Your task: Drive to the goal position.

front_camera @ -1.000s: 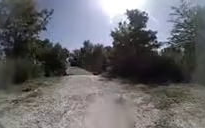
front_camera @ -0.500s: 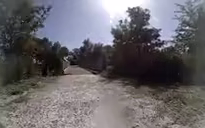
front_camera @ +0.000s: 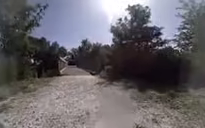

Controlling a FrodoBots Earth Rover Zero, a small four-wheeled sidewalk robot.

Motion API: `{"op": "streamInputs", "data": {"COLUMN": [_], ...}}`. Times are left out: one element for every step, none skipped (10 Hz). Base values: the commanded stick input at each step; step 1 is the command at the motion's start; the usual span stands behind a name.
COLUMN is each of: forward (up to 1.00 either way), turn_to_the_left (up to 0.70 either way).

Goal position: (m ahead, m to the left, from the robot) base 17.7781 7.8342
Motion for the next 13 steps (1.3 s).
{"op": "streamInputs", "data": {"forward": [0.70,0.70,0.70,0.70,0.70,0.70,0.70,0.70,0.70,0.70,0.70,0.70,0.70], "turn_to_the_left": [0.00,0.00,0.00,0.00,0.00,0.00,0.00,0.00,0.14,0.35,0.35,0.35,0.35]}}
